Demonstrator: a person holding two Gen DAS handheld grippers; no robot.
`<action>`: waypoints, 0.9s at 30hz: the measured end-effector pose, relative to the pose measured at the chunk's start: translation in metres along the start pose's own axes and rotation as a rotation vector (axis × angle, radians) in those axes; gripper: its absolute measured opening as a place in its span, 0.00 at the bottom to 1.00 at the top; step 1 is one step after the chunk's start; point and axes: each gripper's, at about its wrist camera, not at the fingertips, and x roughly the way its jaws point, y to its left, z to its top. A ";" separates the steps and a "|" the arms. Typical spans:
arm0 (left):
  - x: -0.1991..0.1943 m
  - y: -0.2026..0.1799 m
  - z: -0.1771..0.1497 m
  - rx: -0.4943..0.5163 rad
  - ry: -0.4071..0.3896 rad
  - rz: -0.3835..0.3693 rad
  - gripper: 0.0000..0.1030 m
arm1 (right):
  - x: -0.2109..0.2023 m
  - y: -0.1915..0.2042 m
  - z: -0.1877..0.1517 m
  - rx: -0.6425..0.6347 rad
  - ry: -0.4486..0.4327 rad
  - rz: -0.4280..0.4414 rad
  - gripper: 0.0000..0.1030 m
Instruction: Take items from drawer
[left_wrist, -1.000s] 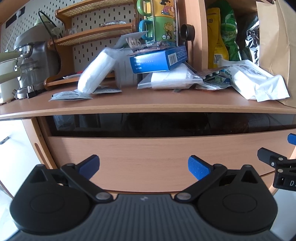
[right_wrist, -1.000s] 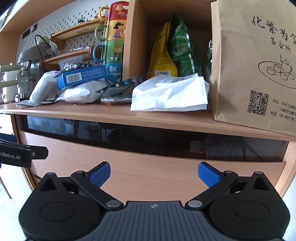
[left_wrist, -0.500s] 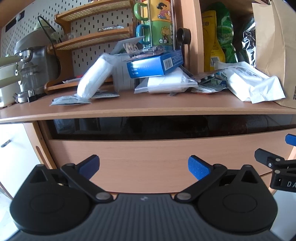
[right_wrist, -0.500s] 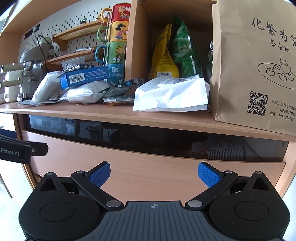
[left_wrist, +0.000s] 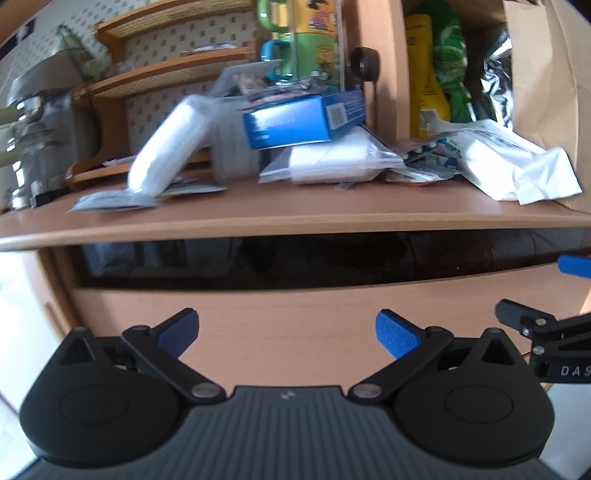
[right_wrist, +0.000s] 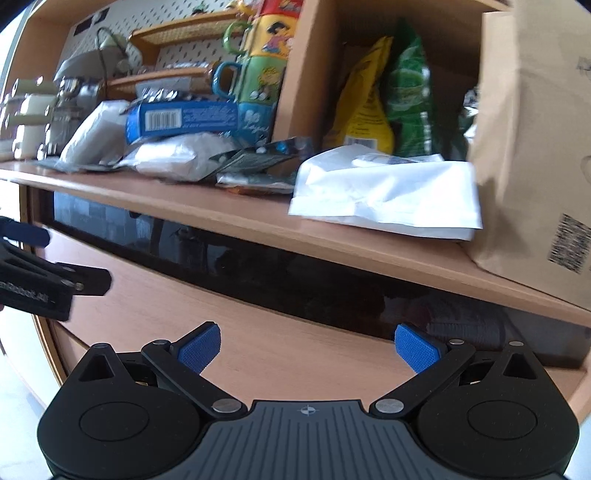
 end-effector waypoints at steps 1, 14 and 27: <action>0.005 -0.002 0.000 0.022 -0.002 -0.003 1.00 | 0.005 0.002 0.000 -0.013 0.008 0.008 1.00; 0.049 -0.019 -0.009 0.313 -0.056 -0.027 0.73 | 0.036 0.013 -0.006 -0.155 0.027 0.038 0.95; 0.057 -0.031 -0.012 0.364 -0.049 -0.025 0.74 | 0.030 0.034 -0.020 -0.221 0.035 0.024 0.97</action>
